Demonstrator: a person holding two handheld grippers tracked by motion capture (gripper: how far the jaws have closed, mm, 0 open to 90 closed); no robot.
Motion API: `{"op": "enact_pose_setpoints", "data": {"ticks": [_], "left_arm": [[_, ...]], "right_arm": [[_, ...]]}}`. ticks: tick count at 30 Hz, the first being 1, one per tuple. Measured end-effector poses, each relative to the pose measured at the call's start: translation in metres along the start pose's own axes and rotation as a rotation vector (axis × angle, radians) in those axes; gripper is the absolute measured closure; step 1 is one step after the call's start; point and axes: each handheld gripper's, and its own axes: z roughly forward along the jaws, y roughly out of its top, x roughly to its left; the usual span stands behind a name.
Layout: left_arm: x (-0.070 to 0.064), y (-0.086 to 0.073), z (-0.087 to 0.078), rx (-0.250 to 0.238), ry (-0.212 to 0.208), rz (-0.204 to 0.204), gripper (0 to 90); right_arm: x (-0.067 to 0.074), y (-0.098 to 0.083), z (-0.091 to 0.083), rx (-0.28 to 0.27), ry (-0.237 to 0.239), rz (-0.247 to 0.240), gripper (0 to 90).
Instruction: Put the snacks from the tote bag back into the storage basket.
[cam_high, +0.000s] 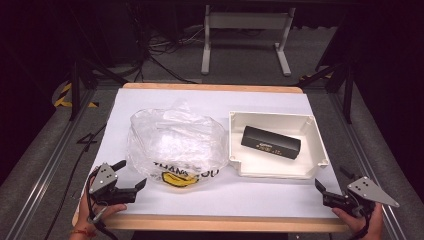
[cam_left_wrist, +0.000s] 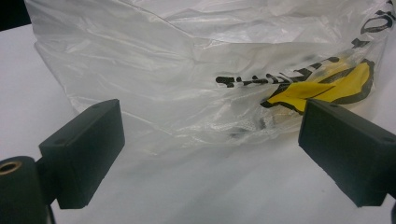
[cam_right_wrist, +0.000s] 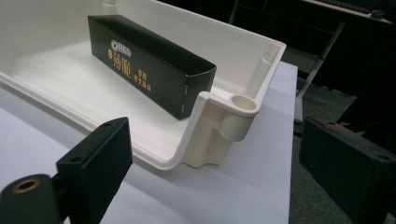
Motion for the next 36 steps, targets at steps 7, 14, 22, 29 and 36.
{"op": "enact_pose_setpoints", "data": {"ticks": [7,14,22,29,36], "left_arm": [[0.002,-0.001,-0.003,-0.011,0.012,-0.008,7.8],[0.003,-0.002,-0.006,-0.018,0.028,-0.016,7.8],[0.002,-0.002,-0.011,-0.028,0.038,-0.019,7.8],[0.003,-0.001,-0.007,-0.028,0.029,-0.014,7.8],[0.003,0.0,-0.004,-0.027,0.026,-0.016,7.8]], "right_arm": [[-0.002,-0.01,0.003,0.004,-0.004,0.03,10.8],[-0.004,-0.011,0.003,-0.026,0.001,0.057,10.8],[-0.004,-0.012,0.006,-0.026,0.001,0.047,10.7],[0.0,-0.015,0.003,-0.011,0.012,0.034,10.6],[0.0,-0.016,0.0,-0.004,-0.002,0.031,10.5]]}}
